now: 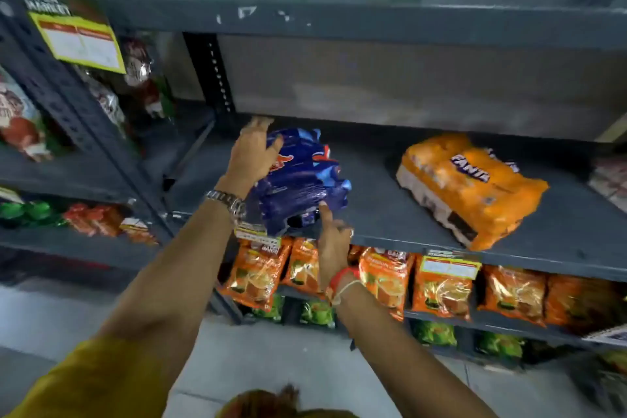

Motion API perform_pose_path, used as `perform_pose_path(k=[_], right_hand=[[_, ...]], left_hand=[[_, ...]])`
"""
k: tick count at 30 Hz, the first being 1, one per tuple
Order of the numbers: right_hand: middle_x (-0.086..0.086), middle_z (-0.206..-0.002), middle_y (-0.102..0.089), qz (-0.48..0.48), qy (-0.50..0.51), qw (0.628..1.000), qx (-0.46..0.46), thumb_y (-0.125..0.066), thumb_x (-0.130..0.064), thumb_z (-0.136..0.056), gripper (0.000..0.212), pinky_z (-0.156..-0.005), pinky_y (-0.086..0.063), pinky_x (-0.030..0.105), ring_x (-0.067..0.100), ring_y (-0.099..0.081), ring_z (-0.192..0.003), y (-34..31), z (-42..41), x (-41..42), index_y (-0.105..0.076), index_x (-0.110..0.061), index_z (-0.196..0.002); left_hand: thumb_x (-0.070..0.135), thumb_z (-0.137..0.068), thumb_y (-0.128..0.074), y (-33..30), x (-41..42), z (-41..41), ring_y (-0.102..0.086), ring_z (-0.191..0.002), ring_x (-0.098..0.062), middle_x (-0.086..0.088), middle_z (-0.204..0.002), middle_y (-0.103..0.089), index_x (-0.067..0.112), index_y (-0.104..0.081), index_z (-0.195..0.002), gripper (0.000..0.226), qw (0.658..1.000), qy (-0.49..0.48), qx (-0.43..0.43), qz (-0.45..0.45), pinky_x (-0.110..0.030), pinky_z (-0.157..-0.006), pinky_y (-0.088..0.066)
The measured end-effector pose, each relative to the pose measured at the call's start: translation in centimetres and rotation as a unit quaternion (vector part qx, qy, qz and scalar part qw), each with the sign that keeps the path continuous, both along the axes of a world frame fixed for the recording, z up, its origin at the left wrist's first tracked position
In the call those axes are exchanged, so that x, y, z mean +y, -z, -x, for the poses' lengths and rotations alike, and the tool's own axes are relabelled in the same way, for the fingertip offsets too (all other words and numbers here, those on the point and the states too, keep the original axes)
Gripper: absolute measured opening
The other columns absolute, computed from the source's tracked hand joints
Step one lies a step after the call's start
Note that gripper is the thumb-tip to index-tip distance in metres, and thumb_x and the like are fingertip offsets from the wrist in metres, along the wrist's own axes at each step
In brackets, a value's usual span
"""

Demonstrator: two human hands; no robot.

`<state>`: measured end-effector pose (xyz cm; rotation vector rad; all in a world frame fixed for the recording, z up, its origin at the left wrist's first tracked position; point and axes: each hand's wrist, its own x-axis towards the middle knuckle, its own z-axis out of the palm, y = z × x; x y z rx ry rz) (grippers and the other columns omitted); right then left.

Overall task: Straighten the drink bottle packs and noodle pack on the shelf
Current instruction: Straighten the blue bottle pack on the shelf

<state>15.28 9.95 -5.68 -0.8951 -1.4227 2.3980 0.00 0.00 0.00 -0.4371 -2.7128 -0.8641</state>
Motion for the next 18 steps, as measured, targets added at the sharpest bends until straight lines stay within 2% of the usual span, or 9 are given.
perform_pose_path(k=[2,4,5,7,9,10,15,16,18], right_hand=[[0.006,-0.082,-0.049,0.083,-0.018,0.996,-0.029,-0.052,-0.040,-0.091,0.027,-0.070,-0.039,0.032,0.021,-0.047,-0.078,0.2,1.0,-1.2,-0.059,-0.015,-0.092],[0.005,-0.070,-0.049,0.115,0.010,0.992,-0.042,-0.053,-0.041,-0.090,0.029,-0.063,-0.040,0.030,0.019,-0.047,-0.066,0.4,1.9,-1.8,-0.059,-0.014,-0.080],[0.004,-0.069,-0.052,0.128,0.029,0.991,-0.035,-0.058,-0.037,-0.088,0.026,-0.063,-0.042,0.030,0.018,-0.049,-0.064,0.0,2.4,-2.2,-0.057,-0.015,-0.074],[0.007,-0.080,-0.062,0.122,0.059,0.991,-0.013,-0.069,-0.026,-0.082,0.019,-0.073,-0.050,0.036,0.022,-0.059,-0.073,-0.8,3.4,-2.9,-0.055,-0.017,-0.073],[0.003,-0.090,-0.066,0.111,0.081,0.990,-0.010,-0.078,-0.014,-0.073,0.027,-0.082,-0.054,0.039,0.022,-0.064,-0.082,-1.4,4.3,-3.5,-0.051,-0.018,-0.078],[0.000,-0.090,-0.065,0.107,0.082,0.991,-0.017,-0.080,-0.010,-0.070,0.034,-0.080,-0.055,0.039,0.019,-0.065,-0.081,-1.6,4.6,-3.7,-0.049,-0.020,-0.080],[0.012,-0.089,-0.063,0.091,0.048,0.990,-0.097,-0.079,-0.005,-0.065,0.042,-0.077,-0.057,0.049,0.030,-0.065,-0.077,-2.8,6.5,-1.3,-0.041,-0.017,-0.079],[0.013,-0.087,-0.062,0.071,0.038,0.992,-0.102,-0.078,-0.003,-0.065,0.042,-0.074,-0.058,0.049,0.029,-0.064,-0.073,-3.1,7.0,-0.4,-0.040,-0.016,-0.077],[0.011,-0.079,-0.061,0.005,0.001,0.994,-0.107,-0.076,0.000,-0.066,0.039,-0.056,-0.058,0.035,0.023,-0.063,-0.065,-3.8,8.2,2.0,-0.042,-0.011,-0.080]], left_hand=[[0.025,-0.092,-0.049,0.3,-0.6,1.8,-0.049,-0.122,-0.034,-0.020,-0.134,-0.051,0.001,-0.050,-0.128,0.043,0.999,-0.002,-0.047,0.008,-0.039,-0.104,-0.039],[0.030,-0.092,-0.049,0.7,-1.0,3.3,-0.052,-0.118,-0.032,-0.018,-0.131,-0.054,0.005,-0.052,-0.127,0.043,0.996,0.000,-0.085,0.007,-0.037,-0.099,-0.041],[0.035,-0.092,-0.049,1.1,-1.0,4.2,-0.054,-0.117,-0.032,-0.017,-0.130,-0.056,0.008,-0.052,-0.127,0.045,0.995,0.004,-0.098,0.007,-0.037,-0.097,-0.042],[0.044,-0.090,-0.049,1.3,-1.3,5.5,-0.057,-0.113,-0.032,-0.017,-0.126,-0.060,0.010,-0.052,-0.127,0.051,0.991,0.017,-0.131,0.022,-0.037,-0.093,-0.045],[0.053,-0.087,-0.050,1.2,-1.4,6.6,-0.060,-0.107,-0.034,-0.018,-0.119,-0.064,0.008,-0.056,-0.121,0.057,0.987,0.039,-0.146,0.062,-0.037,-0.086,-0.047],[0.056,-0.085,-0.049,1.0,-1.4,7.1,-0.060,-0.105,-0.035,-0.018,-0.117,-0.064,0.007,-0.057,-0.119,0.060,0.984,0.048,-0.150,0.086,-0.037,-0.083,-0.046],[0.065,-0.084,-0.041,0.0,-2.1,9.1,-0.052,-0.117,-0.037,-0.022,-0.132,-0.051,0.001,-0.050,-0.125,0.076,0.944,0.045,-0.248,0.214,-0.044,-0.100,-0.044],[0.065,-0.084,-0.042,-0.1,-2.8,9.2,-0.054,-0.114,-0.036,-0.022,-0.130,-0.054,0.001,-0.052,-0.123,0.076,0.938,0.043,-0.280,0.200,-0.042,-0.099,-0.044],[0.058,-0.083,-0.051,0.0,-4.0,9.0,-0.061,-0.098,-0.032,-0.021,-0.120,-0.062,0.001,-0.058,-0.114,0.066,0.932,0.044,-0.342,0.110,-0.037,-0.093,-0.047]])
